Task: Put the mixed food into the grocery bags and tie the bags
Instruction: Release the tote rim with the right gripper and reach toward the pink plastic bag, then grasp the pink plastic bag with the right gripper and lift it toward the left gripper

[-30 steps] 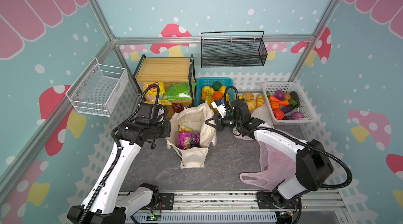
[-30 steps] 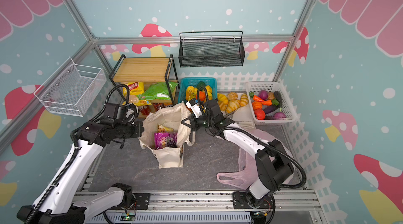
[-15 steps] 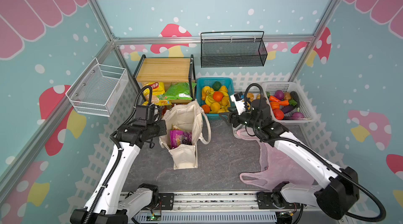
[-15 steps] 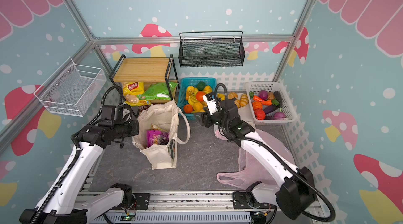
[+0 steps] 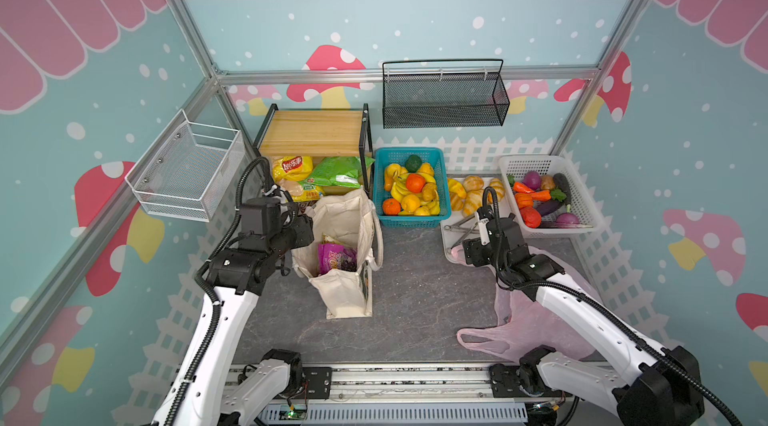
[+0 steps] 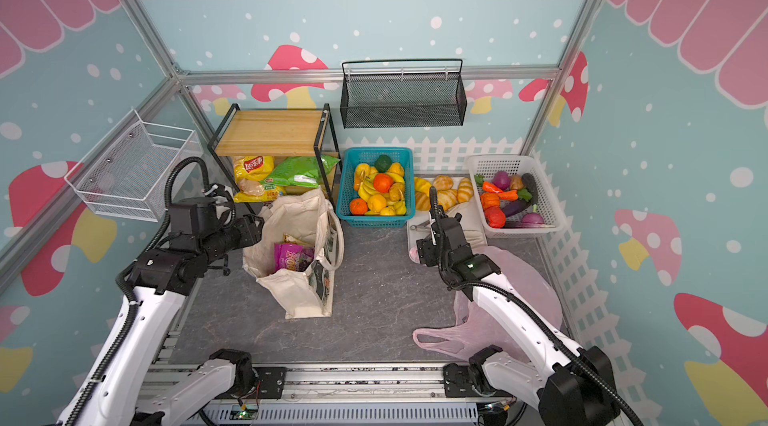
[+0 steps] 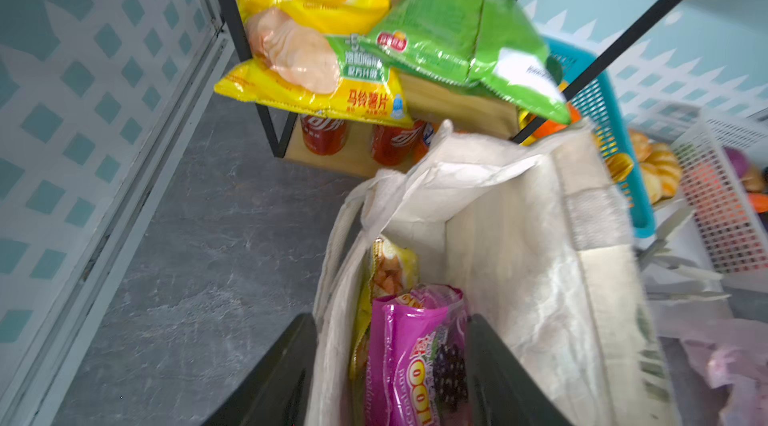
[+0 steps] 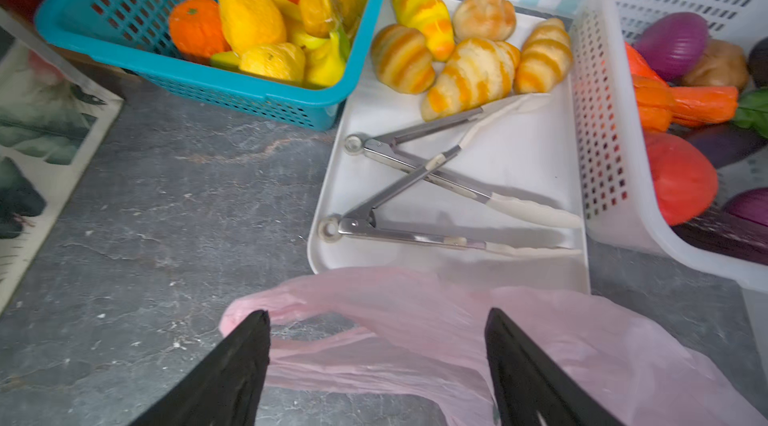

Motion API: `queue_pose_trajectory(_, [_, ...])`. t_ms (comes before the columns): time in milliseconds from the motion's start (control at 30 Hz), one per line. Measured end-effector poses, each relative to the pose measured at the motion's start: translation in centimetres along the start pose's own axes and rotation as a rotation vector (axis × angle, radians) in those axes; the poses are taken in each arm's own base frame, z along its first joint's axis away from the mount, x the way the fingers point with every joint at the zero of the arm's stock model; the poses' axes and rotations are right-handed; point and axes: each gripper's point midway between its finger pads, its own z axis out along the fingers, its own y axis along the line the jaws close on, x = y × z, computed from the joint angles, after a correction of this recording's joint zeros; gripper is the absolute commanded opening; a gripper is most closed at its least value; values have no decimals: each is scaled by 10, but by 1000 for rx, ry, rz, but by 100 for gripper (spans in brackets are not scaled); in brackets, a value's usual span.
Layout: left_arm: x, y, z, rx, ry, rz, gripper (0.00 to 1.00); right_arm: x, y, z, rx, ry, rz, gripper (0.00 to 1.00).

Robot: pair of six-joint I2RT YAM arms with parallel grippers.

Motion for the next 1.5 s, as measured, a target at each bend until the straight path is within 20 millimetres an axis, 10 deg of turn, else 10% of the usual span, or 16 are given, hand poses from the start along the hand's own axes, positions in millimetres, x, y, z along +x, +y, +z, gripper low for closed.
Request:
queue_pose_trajectory(833, [-19, -49, -17, 294, -117, -14, 65, 84, -72, 36, 397, 309, 53, 71])
queue_pose_trajectory(1100, [-15, -58, -17, 352, -104, -10, 65, 81, -84, 55, 438, 338, 11, 22])
queue_pose_trajectory(1233, [-15, -81, -27, 448, -109, 2, 65, 71, -73, 50, 347, 303, 31, 0])
queue_pose_trajectory(1500, [30, -205, -92, 910, -91, 170, 66, -26, -28, -31, -33, -74, 194, 0])
